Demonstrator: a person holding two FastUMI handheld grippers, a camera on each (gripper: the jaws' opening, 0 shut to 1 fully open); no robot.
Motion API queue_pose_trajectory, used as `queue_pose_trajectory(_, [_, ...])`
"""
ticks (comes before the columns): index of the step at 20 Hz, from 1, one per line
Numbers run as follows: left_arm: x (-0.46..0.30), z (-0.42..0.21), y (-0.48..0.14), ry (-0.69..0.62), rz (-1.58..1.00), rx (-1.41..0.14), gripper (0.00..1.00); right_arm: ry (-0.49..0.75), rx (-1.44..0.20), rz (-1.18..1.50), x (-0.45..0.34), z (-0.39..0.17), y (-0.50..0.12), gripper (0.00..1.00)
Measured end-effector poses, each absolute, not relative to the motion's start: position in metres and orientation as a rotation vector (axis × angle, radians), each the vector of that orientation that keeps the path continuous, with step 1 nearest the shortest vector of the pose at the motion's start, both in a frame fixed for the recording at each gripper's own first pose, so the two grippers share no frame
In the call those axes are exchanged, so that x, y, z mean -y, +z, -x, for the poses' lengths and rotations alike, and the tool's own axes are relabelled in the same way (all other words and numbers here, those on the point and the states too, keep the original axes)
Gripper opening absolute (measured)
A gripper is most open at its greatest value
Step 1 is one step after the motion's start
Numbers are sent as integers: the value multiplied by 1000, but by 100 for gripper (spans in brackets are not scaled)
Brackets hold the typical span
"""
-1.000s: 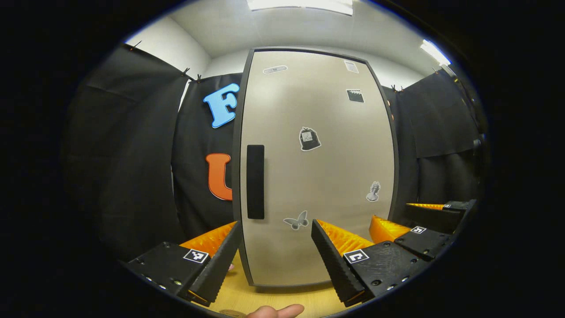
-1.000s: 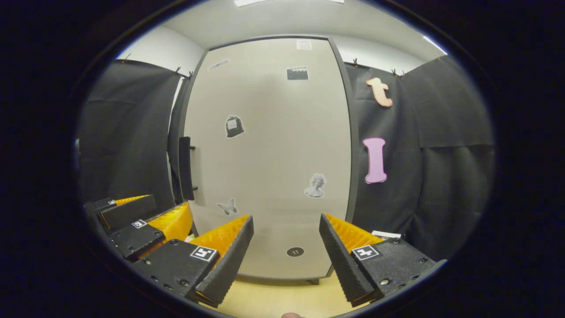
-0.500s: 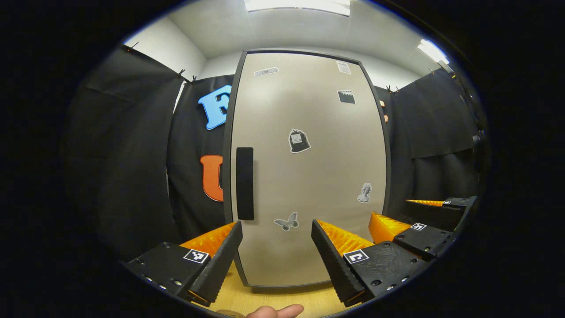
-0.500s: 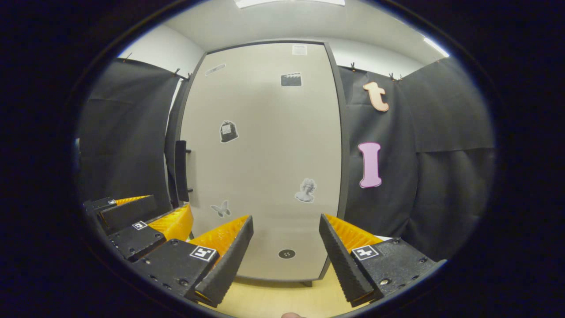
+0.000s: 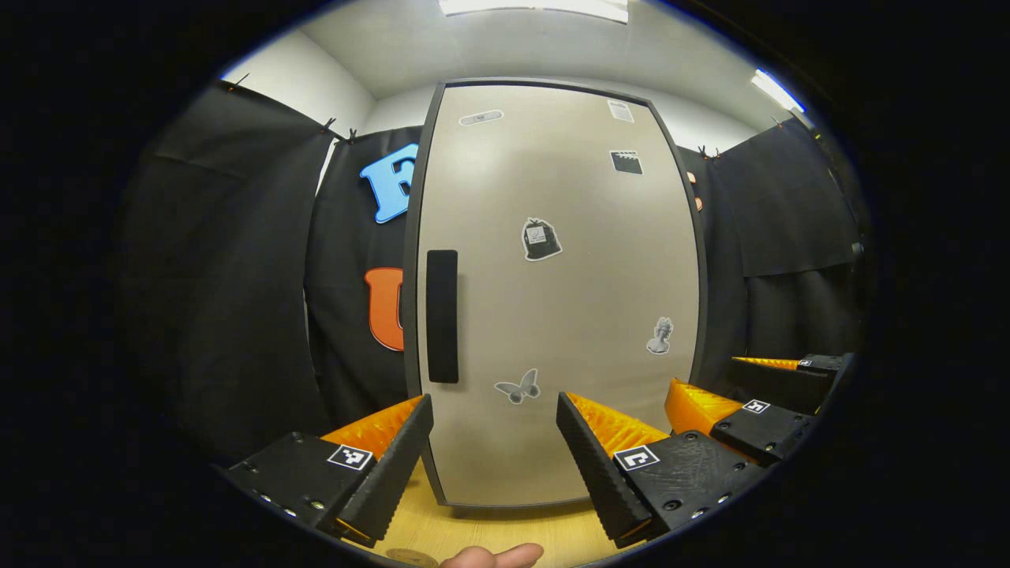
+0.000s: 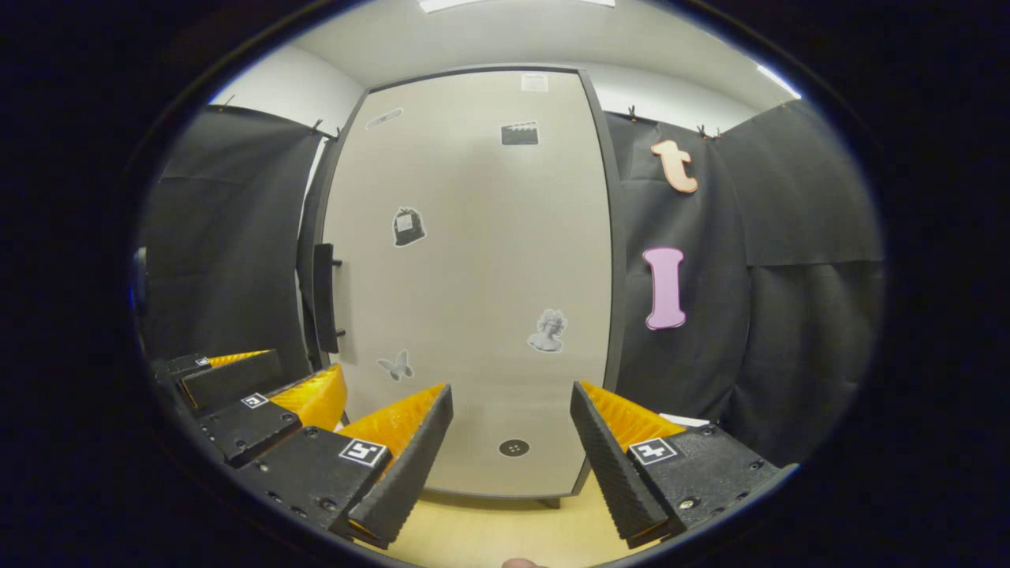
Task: Open the cabinet door with the right hand, grasp the bottle in the cabinet with the left hand and place it on the coaster, then close the cabinet door with the right hand.
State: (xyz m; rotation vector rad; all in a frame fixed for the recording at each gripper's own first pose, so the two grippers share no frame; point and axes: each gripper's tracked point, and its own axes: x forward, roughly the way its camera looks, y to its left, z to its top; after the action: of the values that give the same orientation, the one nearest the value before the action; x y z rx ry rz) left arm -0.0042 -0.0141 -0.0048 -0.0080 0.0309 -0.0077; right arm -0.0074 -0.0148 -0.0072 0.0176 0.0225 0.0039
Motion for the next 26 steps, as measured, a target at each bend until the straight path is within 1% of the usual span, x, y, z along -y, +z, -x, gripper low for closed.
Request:
queue_pose_trajectory(1, [15, 4, -5, -9, 11, -33, 95, 8, -22, -18, 14, 7, -8, 95])
queue_pose_trajectory(2, [15, 4, -6, -9, 14, -36, 95, 11, -21, -18, 13, 6, -7, 97])
queue_pose_trajectory(4, [12, 5, -7, -5, 14, -40, 95, 19, -20, -15, 10, 4, -7, 95])
queue_pose_trajectory(6, [11, 6, -7, -8, 17, -40, 95, 33, -17, -15, 6, 0, -6, 96])
queue_pose_trajectory(7, [10, 7, -8, -7, 5, -39, 95, 39, -15, -11, 3, -3, -6, 95])
queue_pose_trajectory(11, [-9, 13, -8, 20, -8, -35, 95, 77, 4, 4, -15, -17, 2, 97])
queue_pose_trajectory(13, [-28, 21, -15, 72, -13, -64, 94, 95, 11, 20, -25, -27, 5, 97])
queue_pose_trajectory(15, [-49, 28, -18, 117, 7, -76, 94, 133, 19, 23, -41, -36, 10, 95])
queue_pose_trajectory(18, [-79, 41, -21, 175, 8, -84, 95, 188, 28, 54, -70, -49, 12, 96])
queue_pose_trajectory(19, [-86, 46, -22, 186, 6, -84, 94, 212, 32, 66, -80, -53, 12, 95])
queue_pose_trajectory(21, [-96, 57, -22, 205, -7, -83, 95, 258, 47, 83, -103, -60, 17, 97])
queue_pose_trajectory(24, [-113, 70, -21, 245, -15, -82, 95, 305, 84, 112, -132, -71, 27, 97])
queue_pose_trajectory(26, [-109, 92, -25, 283, -28, -87, 95, 329, 110, 135, -150, -79, 33, 96])
